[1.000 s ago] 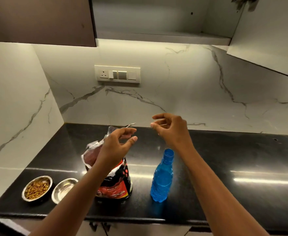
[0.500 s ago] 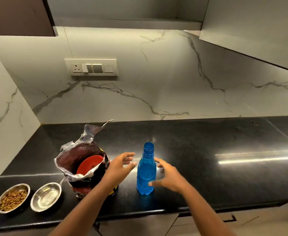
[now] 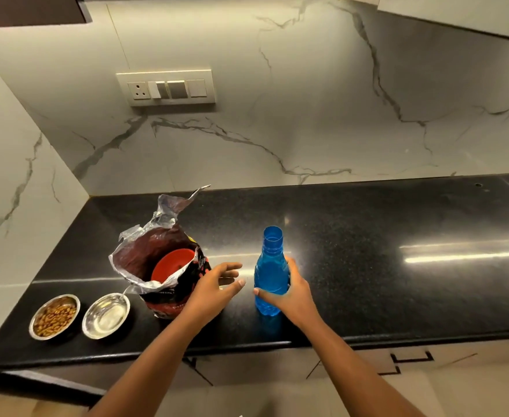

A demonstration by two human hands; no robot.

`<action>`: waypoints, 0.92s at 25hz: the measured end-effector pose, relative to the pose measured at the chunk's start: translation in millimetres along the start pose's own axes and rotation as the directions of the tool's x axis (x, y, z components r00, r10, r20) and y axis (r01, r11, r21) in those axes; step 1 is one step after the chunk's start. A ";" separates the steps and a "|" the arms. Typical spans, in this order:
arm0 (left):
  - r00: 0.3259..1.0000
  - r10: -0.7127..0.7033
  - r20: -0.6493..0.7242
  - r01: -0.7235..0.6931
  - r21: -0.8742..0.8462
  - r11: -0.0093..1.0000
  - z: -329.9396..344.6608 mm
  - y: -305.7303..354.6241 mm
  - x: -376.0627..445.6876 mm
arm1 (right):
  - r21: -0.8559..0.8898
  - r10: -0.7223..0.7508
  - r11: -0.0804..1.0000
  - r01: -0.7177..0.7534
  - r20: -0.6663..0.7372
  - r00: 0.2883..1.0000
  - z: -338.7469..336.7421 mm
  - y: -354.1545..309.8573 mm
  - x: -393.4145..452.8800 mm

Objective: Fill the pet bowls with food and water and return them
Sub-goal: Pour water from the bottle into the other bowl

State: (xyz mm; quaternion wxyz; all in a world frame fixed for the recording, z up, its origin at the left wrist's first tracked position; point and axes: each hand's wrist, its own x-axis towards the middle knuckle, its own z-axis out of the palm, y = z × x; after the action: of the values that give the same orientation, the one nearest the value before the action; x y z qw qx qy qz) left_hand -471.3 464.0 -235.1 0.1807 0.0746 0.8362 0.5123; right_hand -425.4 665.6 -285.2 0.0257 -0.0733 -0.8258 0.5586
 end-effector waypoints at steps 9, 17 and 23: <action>0.964 -0.120 0.237 0.145 -0.092 0.985 -51.3 -51.3 -71.1 | 0.048 -0.158 0.986 0.161 -0.069 0.985 41.6 -5.1 -43.4; 0.896 -0.434 -0.090 0.397 -0.275 0.876 -167.1 -169.9 -108.6 | -0.079 -0.212 0.969 0.233 0.214 0.954 121.7 -57.4 -74.2; 0.746 -0.600 -0.290 0.479 -0.392 0.785 -210.8 -244.1 -89.8 | -0.309 -0.159 0.922 0.233 0.247 0.956 194.0 -81.3 -69.2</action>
State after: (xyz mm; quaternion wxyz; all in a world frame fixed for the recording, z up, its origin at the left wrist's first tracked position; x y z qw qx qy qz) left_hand -453.3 148.0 -344.2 0.1569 -0.3069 0.7544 0.5586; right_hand -388.7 447.2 -279.9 -0.0213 0.0682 -0.9095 0.4096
